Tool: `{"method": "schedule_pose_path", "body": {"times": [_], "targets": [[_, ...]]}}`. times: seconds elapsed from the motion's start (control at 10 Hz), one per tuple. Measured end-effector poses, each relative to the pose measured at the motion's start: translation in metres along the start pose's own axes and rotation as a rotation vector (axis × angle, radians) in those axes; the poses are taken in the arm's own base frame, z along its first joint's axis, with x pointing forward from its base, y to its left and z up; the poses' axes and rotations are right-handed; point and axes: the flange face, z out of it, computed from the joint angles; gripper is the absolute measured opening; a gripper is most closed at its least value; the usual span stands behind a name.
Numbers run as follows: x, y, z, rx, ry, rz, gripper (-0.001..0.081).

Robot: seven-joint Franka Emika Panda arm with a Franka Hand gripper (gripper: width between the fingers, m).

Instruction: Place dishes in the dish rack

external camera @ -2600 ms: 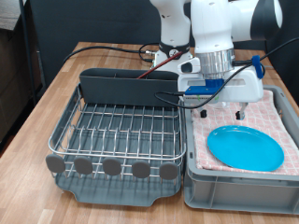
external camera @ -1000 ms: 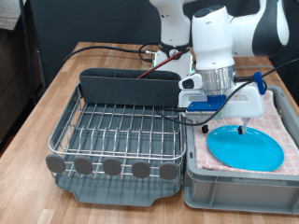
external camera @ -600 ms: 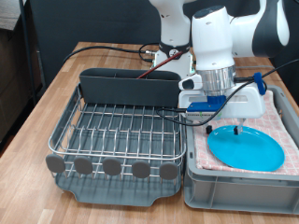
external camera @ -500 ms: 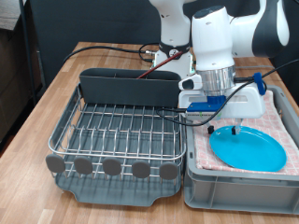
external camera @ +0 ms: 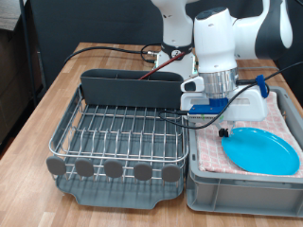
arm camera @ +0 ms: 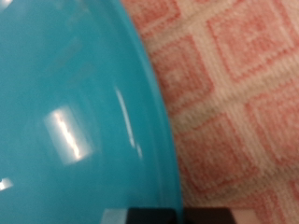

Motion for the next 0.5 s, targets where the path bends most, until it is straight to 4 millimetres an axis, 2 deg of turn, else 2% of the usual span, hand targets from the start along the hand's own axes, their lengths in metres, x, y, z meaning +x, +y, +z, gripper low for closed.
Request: {"method": "schedule_pose_path", "body": {"times": [0.1,0.5], "targets": [[0.0,-0.0005,-0.0002,0.004,-0.001,0.001,0.002],[0.0006,-0.0013,-0.0006,0.01,-0.003,0.0,0.002]]}}
